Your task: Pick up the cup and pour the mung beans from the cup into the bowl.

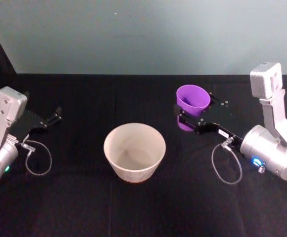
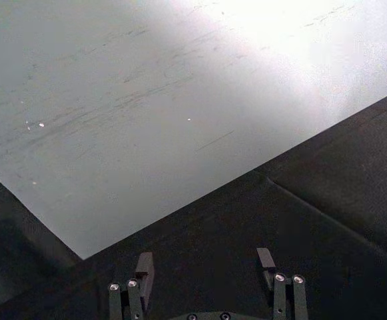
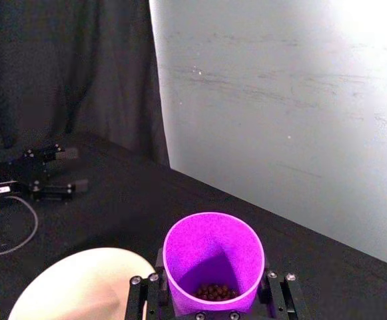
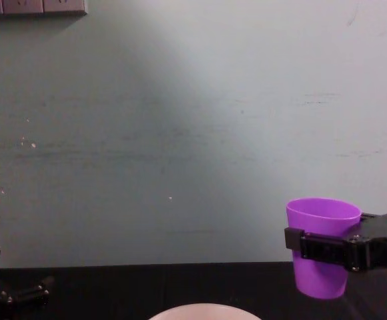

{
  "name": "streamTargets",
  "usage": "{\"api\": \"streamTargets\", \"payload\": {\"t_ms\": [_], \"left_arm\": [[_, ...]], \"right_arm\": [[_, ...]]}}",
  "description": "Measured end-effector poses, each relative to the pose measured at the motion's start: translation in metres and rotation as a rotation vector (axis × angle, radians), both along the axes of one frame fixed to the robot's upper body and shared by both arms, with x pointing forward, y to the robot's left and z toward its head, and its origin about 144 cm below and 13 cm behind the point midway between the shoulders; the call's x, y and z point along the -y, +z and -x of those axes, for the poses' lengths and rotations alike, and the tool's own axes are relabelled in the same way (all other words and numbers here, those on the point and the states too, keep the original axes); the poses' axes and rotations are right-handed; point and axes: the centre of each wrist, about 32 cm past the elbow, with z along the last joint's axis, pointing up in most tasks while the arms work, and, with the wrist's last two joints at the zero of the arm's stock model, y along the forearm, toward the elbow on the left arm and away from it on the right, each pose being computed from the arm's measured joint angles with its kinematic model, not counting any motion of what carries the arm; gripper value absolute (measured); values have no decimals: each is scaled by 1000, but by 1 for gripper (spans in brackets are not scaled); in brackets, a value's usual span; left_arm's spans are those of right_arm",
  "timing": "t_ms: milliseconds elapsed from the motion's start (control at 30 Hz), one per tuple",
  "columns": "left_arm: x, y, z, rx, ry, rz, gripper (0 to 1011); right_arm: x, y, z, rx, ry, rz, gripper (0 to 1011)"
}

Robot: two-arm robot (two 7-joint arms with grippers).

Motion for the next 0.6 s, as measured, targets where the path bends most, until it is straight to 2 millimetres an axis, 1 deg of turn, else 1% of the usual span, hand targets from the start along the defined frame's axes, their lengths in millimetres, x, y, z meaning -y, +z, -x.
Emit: {"api": "streamTargets", "payload": {"t_ms": [600], "left_arm": [[0, 0, 0, 0, 0, 0, 1000]], "right_arm": [[0, -1, 0, 1, 0, 1, 728]]}}
